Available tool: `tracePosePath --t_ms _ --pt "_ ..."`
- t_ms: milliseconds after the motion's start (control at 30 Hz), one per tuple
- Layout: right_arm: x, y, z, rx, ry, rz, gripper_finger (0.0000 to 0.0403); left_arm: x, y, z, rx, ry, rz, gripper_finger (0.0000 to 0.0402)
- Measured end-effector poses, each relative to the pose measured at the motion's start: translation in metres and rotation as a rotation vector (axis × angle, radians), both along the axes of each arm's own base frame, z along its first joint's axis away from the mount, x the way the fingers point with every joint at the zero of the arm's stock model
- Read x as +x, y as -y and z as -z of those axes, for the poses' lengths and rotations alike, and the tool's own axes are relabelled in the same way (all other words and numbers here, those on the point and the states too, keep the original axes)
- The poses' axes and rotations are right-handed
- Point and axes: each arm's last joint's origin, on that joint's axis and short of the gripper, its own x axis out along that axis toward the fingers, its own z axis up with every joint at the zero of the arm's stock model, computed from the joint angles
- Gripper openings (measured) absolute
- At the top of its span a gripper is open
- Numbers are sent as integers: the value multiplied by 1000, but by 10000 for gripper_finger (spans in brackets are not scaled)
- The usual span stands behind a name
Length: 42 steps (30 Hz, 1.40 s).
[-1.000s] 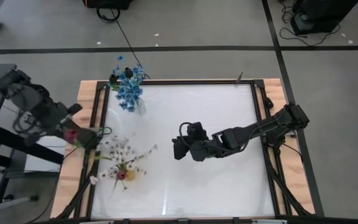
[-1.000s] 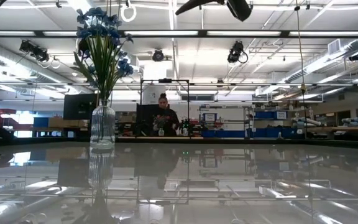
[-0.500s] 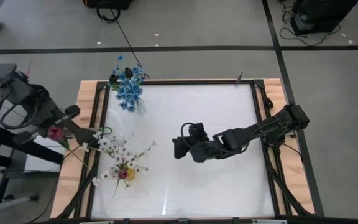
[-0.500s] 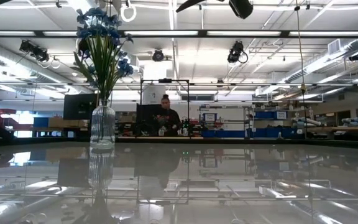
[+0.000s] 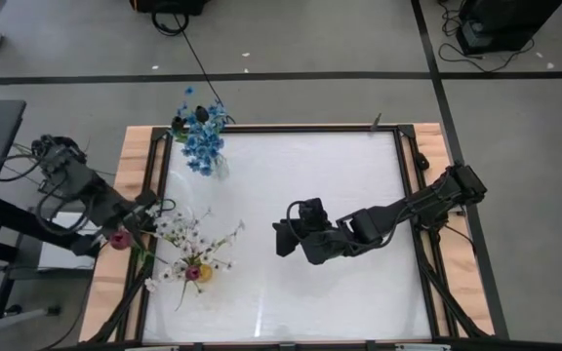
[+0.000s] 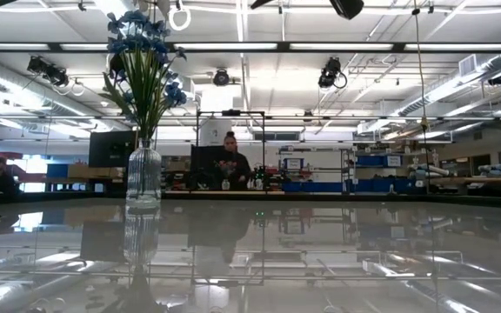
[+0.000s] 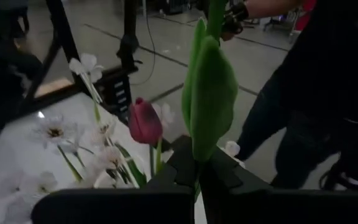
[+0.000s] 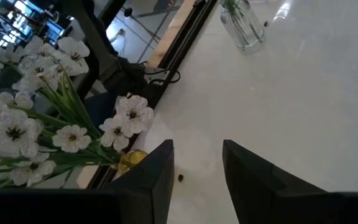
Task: Sort flowers into vase by color
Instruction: Put the red tulip into the yellow vase
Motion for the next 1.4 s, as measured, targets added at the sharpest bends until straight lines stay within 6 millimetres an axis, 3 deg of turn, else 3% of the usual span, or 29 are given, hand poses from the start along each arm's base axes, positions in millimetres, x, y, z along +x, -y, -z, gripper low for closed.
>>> tracePosePath --t_ms 400,933,1100,1400 --pt "0 -1 -1 26 19 11 146 11 6 31 115 -22 -63 9" --pt "0 -1 -1 31 21 14 146 1 -3 5 34 40 -94 9" --pt "0 -1 -1 30 20 13 145 3 -2 7 38 32 -94 9" --pt "0 -1 -1 30 20 13 146 15 8 33 51 -25 -106 9"
